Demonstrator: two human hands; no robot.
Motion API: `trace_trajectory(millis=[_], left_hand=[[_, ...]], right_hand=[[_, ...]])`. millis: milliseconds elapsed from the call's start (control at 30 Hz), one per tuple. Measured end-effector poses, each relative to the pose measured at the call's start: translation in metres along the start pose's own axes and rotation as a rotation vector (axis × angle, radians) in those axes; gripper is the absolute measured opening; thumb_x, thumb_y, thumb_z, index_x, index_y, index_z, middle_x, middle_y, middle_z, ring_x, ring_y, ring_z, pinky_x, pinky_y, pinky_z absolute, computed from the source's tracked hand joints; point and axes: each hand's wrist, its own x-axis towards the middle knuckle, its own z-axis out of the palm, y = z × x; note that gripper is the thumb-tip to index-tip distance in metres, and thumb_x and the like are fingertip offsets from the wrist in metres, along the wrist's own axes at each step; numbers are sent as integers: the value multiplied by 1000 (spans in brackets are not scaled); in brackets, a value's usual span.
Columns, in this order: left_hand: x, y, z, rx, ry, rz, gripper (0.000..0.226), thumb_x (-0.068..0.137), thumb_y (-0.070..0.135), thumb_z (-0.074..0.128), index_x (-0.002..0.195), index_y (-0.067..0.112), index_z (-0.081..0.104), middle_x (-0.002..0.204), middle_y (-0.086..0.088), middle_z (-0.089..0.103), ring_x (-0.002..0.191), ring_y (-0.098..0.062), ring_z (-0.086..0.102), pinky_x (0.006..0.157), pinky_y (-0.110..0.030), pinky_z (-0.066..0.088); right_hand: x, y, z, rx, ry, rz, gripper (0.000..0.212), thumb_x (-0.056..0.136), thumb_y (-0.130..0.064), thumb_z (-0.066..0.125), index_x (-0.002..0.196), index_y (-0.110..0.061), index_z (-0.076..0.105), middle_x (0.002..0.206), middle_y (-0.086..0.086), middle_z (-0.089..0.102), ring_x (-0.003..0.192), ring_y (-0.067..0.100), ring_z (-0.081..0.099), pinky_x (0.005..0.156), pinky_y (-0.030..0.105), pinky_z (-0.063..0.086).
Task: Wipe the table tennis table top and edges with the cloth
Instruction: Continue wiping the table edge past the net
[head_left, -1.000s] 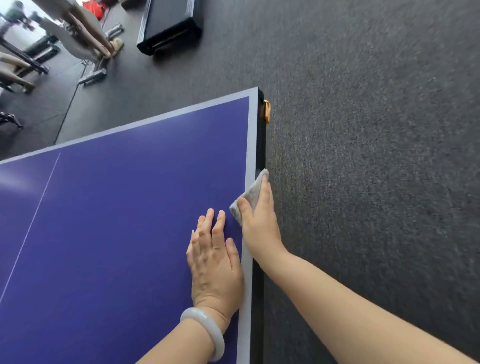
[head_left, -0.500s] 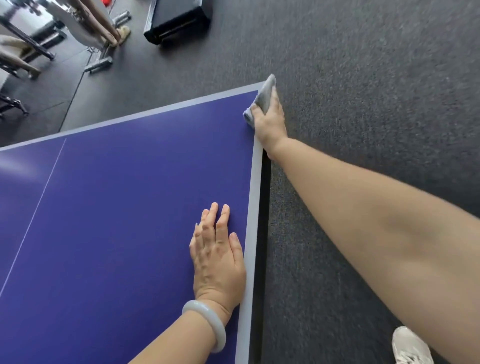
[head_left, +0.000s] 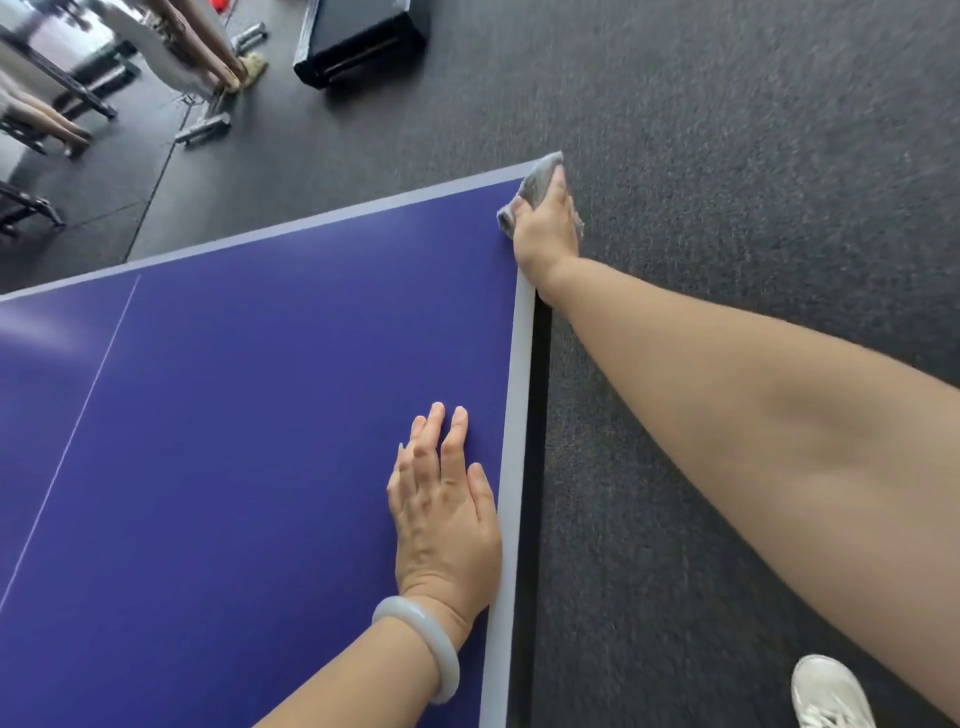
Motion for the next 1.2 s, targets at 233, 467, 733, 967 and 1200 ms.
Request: trace_trajectory(millis=[233,467,733,967,1200], left_hand=[[0,4,0,-9,-8,-26,56,99,27,28,155,27,24,161,10,14,150,-16,13,122,-43,14],[0,3,-2,1,-5,-27,54,100,25,30,154,24,28,160,9,17,149,-18,17,121,-46,17],[0,0,2,-5,6,-4,52,101,25,30,153,27,27,160,11,16,150,-15,13,122,-44,15],[0,1,0,2,6,-6,54,99,26,31,153,24,27,162,7,17,150,-17,15,122,-43,14],[-1,0,0,-7,3,-8,52,102,23,33,153,26,27,161,10,15,150,-15,12,123,-41,11]], right_hand=[[-117,46,-2,190,-85,-41,72,105,-28,47,161,-18,3,167,4,12,154,20,10,125,45,12],[-114,45,5,135,-87,59,71,105,-34,44,160,-14,4,166,8,13,152,22,16,124,40,15],[-35,7,-2,54,-60,197,63,106,-43,36,156,-11,16,154,16,37,138,34,41,114,46,33],[-187,69,-1,103,-175,88,74,104,-42,44,160,-21,0,163,8,15,148,23,25,118,39,26],[-53,18,-1,140,-101,297,73,104,-47,41,158,-9,10,157,17,30,141,35,35,117,44,30]])
